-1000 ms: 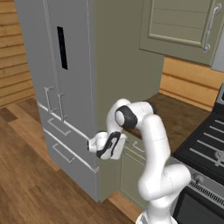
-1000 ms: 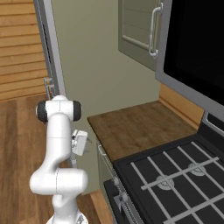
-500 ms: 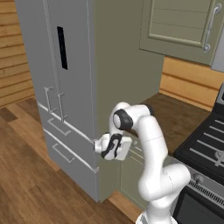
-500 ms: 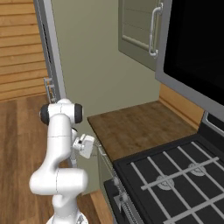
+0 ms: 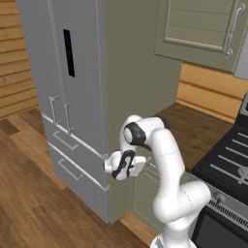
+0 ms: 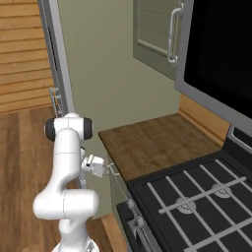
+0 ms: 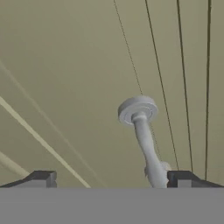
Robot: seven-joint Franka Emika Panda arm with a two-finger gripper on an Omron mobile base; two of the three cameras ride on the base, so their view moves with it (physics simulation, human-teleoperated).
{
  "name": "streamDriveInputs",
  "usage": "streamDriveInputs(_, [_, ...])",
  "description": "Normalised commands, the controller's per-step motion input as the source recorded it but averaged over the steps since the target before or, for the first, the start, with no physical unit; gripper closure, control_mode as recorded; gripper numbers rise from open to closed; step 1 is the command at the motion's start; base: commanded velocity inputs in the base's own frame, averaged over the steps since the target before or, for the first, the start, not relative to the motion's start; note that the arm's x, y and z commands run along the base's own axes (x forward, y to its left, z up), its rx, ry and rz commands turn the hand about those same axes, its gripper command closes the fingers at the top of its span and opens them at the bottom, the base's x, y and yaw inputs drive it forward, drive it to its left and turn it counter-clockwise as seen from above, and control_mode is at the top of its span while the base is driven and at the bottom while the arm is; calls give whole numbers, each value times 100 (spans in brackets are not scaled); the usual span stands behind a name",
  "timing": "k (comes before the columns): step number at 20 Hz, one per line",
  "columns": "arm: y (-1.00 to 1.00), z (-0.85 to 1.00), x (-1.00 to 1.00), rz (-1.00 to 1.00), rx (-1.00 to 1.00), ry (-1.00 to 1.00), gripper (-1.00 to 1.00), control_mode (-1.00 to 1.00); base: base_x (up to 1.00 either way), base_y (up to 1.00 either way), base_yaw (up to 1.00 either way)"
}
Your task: Take a straw from the drawer in front and place it inside the glass cup on the dining counter.
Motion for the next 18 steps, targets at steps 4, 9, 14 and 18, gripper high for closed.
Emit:
streamDriveInputs(4, [0, 0, 0, 0, -4, -7, -100, -100, 0, 0, 0])
streamDriveInputs(9, [-6, 7, 0, 0, 0, 2, -100, -100, 0, 0, 0])
streamDriveInputs(14, [-6, 23, 1, 8, 0, 17, -100, -100, 0, 0, 0])
streamDriveInputs(18, [-16, 13, 0, 12, 0, 10, -100, -100, 0, 0, 0])
